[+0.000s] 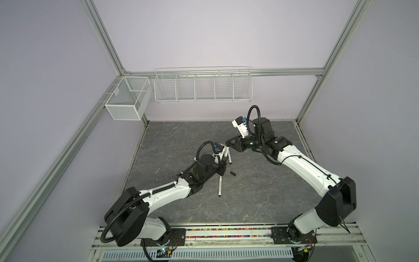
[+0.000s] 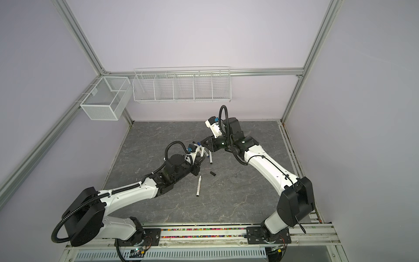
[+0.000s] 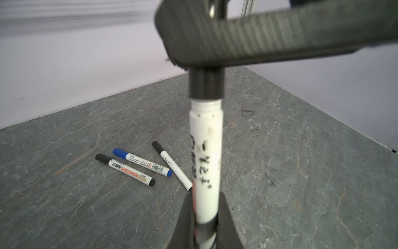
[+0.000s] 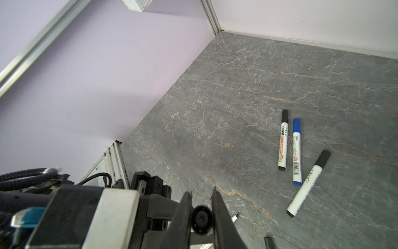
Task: Insert the pens into the pen caps
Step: 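Press the black cap down onto the marker tip with the right gripper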
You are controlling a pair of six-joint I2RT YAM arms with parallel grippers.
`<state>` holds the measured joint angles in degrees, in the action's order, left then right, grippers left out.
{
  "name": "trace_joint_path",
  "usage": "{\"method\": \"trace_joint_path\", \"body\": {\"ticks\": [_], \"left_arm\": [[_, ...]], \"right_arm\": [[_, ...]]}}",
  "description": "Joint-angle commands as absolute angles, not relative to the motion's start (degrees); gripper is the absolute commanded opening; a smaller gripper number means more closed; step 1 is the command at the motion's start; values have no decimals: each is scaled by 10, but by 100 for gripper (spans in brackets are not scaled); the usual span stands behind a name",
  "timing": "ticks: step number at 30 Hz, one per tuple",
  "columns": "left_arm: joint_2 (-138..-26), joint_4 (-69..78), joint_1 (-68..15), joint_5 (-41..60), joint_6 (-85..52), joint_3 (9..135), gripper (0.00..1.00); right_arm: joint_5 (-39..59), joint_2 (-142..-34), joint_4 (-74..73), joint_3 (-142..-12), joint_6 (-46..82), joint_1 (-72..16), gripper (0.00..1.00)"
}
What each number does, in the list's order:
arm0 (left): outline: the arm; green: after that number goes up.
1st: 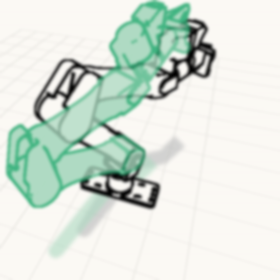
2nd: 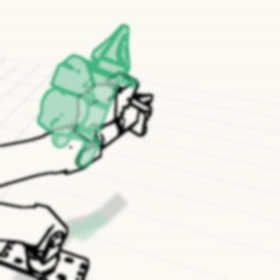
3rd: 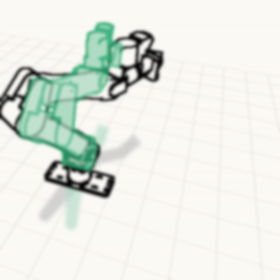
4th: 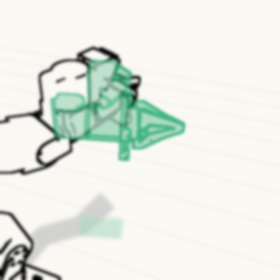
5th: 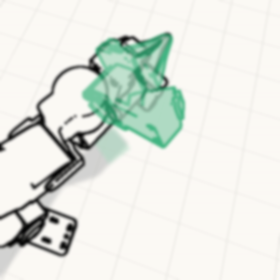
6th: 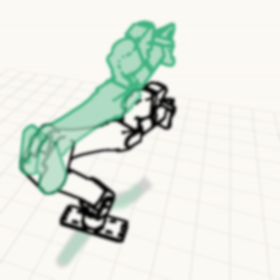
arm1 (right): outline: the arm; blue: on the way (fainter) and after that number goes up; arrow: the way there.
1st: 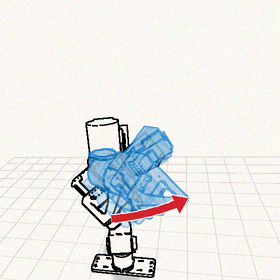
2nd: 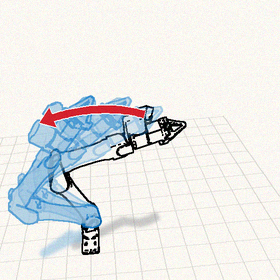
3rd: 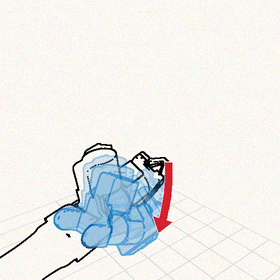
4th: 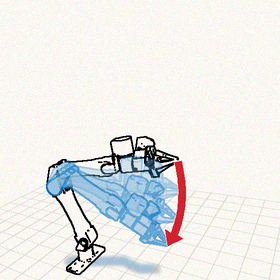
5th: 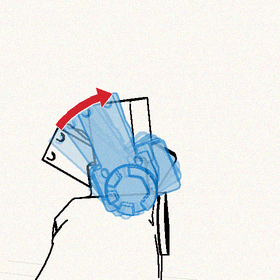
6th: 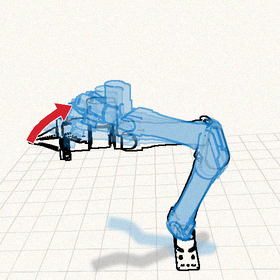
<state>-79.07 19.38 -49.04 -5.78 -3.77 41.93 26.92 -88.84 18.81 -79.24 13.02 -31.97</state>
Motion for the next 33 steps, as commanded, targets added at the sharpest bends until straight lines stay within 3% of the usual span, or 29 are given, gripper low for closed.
{"method": "trace_joint_path", "body": {"ticks": [1, 12, 22, 30, 33], "left_arm": [[-787, 196, -491, -116, -26, 446, 0], [-794, 198, -491, -165, -24, 453, 0], [-798, 207, -492, -156, -27, 460, 0], [-808, 188, -492, -156, -33, 465, 0], [-807, 191, -492, -155, -33, 466, 0]], "right_arm": [[230, -882, 240, -788, 101, -325, 15], [260, -913, 294, -828, 155, -323, 10], [272, -926, 256, -817, 195, -330, 9], [315, -928, 295, -834, 179, -330, 9], [289, -930, 333, -842, 154, -332, 9]]}}
